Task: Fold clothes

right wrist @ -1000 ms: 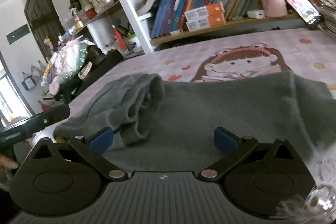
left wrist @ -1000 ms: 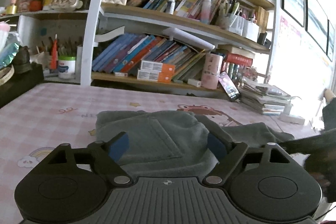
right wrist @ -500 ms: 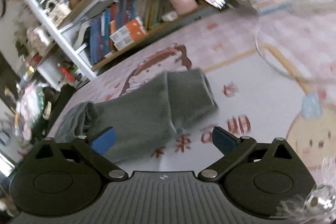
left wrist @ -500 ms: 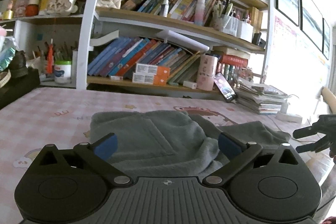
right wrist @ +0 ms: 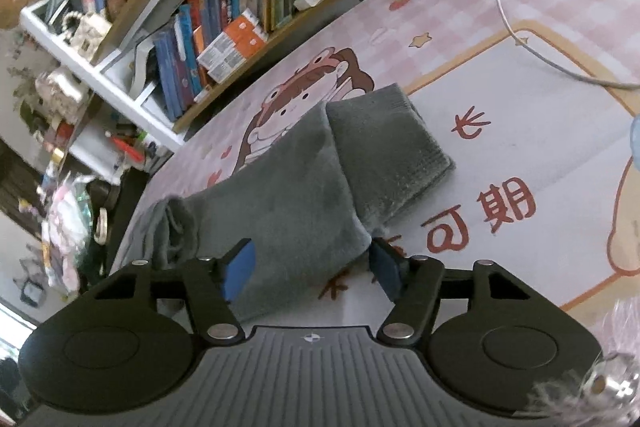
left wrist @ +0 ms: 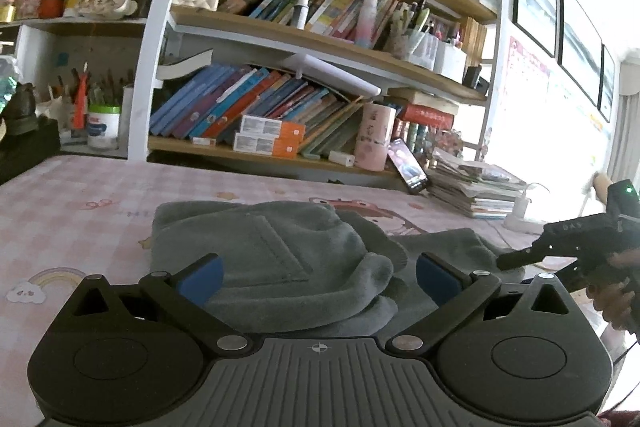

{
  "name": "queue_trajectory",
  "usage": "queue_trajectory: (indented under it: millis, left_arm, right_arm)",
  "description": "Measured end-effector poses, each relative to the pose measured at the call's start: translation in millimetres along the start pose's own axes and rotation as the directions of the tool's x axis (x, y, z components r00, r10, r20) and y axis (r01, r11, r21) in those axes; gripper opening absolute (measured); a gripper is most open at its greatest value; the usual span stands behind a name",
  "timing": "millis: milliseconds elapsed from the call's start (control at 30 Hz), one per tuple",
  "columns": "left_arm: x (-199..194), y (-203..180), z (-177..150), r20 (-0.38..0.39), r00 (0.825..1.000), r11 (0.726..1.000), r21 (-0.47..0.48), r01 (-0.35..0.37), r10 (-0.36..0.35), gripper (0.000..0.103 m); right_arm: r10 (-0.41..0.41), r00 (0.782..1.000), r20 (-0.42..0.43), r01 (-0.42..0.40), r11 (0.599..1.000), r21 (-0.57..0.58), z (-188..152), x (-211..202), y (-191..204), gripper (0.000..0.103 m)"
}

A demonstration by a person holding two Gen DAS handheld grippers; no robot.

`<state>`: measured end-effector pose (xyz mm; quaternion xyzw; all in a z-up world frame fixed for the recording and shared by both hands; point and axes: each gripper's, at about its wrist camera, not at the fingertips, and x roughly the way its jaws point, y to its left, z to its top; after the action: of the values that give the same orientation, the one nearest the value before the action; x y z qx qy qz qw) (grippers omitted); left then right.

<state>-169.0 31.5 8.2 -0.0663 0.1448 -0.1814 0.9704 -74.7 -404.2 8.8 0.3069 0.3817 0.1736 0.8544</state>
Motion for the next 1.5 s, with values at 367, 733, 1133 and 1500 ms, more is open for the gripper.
queue_trajectory:
  millis: [367,733,1133,1500]
  left_arm:
    - [-5.8,5.7,-7.2,0.022,1.0,1.0,0.009,0.02,-0.02,0.103]
    - [-17.6,18.8,-8.6,0.075,0.996,0.996,-0.081,0.043,-0.037,0.103]
    - [-24.3,25.7,-20.5,0.069,0.996,0.993,-0.104,0.063,-0.056,0.103]
    - [-28.7,21.5,-22.1,0.087,0.995,0.995,-0.081,0.065,-0.057,0.103]
  right_arm:
    - [-0.125,0.991,0.051,0.123,0.991,0.054,4.2,11.5,8.9,0.049]
    - [-0.158,0.979,0.132,0.167,0.985,-0.054,11.9,6.0,36.0,0.021]
    - [-0.249,0.957,0.151,0.246,0.968,0.041,8.9,9.3,24.4,0.054]
    - [-0.313,0.93,0.191,0.302,0.95,0.087,13.2,21.2,14.6,0.056]
